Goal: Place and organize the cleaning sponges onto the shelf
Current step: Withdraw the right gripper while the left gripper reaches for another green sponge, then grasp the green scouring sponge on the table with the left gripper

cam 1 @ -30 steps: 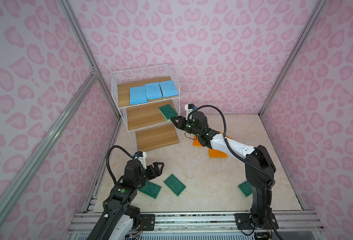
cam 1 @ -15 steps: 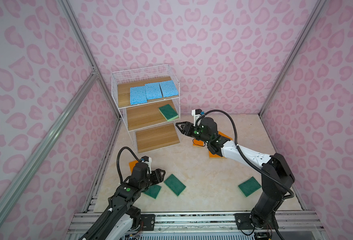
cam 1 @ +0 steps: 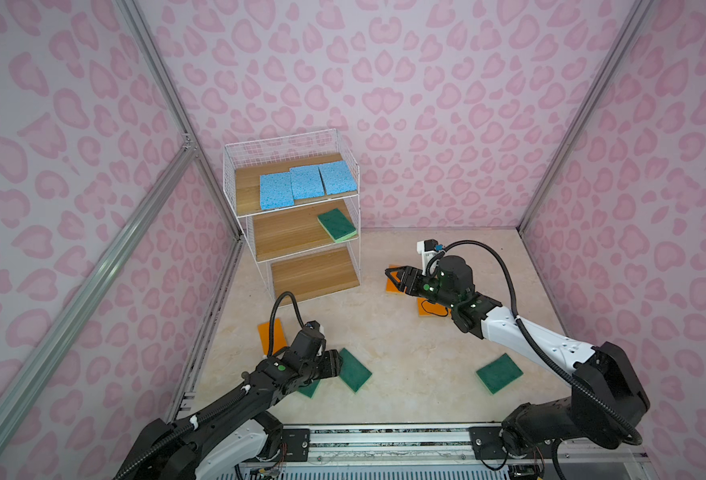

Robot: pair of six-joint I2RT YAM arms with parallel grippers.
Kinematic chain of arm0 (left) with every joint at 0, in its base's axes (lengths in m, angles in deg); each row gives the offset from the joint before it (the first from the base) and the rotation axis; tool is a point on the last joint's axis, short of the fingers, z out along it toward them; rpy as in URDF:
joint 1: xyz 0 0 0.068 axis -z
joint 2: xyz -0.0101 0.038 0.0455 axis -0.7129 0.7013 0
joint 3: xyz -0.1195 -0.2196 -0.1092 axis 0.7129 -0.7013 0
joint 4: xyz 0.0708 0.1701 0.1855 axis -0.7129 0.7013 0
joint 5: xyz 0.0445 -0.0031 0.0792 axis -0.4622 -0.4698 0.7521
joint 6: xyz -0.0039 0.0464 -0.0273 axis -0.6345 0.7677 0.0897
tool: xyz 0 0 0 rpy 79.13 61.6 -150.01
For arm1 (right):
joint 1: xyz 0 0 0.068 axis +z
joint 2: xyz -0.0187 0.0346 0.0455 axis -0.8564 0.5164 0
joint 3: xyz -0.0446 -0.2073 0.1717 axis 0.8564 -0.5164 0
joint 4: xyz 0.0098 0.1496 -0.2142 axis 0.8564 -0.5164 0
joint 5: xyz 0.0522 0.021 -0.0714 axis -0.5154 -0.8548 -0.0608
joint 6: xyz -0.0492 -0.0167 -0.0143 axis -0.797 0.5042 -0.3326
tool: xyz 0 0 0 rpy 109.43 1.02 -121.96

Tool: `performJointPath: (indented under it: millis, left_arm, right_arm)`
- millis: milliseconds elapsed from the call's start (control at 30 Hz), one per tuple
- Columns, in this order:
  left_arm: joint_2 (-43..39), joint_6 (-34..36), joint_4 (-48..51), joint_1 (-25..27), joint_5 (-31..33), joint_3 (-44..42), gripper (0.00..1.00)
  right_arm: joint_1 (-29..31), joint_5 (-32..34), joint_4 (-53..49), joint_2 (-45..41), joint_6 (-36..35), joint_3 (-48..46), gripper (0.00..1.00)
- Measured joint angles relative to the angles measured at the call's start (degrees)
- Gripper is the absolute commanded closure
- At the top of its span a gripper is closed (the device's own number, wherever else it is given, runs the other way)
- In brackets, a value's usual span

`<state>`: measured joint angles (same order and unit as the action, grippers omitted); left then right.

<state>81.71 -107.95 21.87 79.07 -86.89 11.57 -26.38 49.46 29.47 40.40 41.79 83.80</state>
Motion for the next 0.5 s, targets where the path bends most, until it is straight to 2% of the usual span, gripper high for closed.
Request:
performJointPath:
  millis: [267,500]
  left_arm:
    - [6.67,-0.11,-5.75,0.15,-0.94,0.55,0.43]
    - [8.37,-1.01,-8.09,0.15,-1.09,0.48,0.71]
  right_arm:
    - [-3.08,-1.03,-0.61,-5.29,0.0,-6.38,0.42]
    - [-5.33,-1.57,-1.03,-7.56,0.02,-9.03,0.42]
